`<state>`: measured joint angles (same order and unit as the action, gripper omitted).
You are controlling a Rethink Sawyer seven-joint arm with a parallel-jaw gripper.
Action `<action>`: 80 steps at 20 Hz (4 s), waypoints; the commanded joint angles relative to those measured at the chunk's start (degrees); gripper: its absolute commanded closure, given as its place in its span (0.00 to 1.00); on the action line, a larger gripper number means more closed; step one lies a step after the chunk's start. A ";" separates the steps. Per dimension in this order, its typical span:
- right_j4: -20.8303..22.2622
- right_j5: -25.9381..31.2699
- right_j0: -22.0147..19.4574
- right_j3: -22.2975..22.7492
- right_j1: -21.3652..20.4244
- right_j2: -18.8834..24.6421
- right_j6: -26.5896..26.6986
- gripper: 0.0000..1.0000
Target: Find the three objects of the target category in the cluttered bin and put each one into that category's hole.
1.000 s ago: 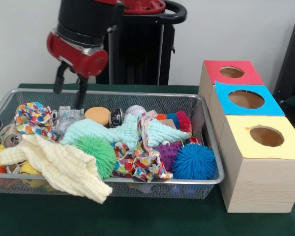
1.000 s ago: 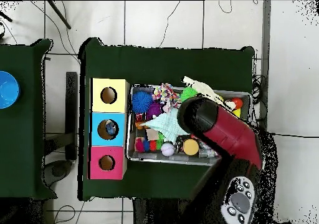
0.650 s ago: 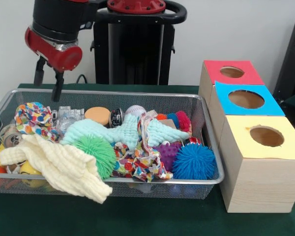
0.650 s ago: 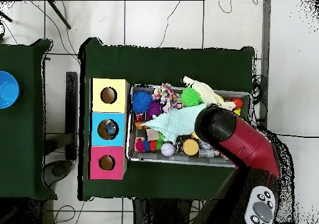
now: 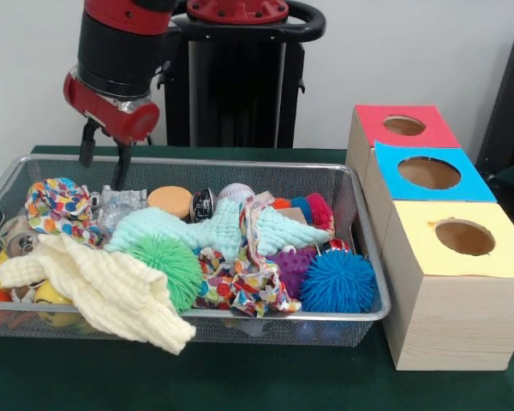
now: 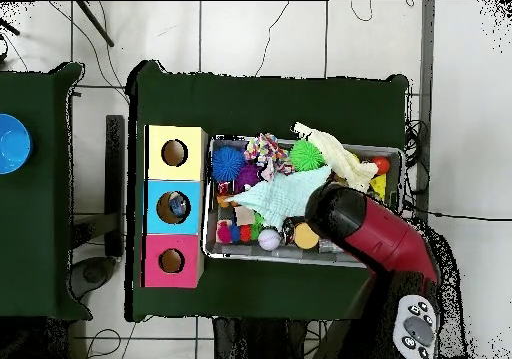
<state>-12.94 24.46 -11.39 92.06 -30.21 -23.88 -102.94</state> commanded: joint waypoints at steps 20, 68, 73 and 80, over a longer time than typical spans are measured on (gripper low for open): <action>3.43 -1.96 -1.79 1.06 2.96 10.37 -4.89 0.00; 3.45 -7.25 -1.98 1.34 6.11 11.41 -5.86 0.00; 4.24 -6.59 -3.59 1.86 5.03 11.81 -4.12 0.00; 5.74 -2.45 -5.20 3.71 0.37 10.98 -1.54 0.00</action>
<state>-10.69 19.96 -14.25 92.68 -27.34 -18.41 -102.94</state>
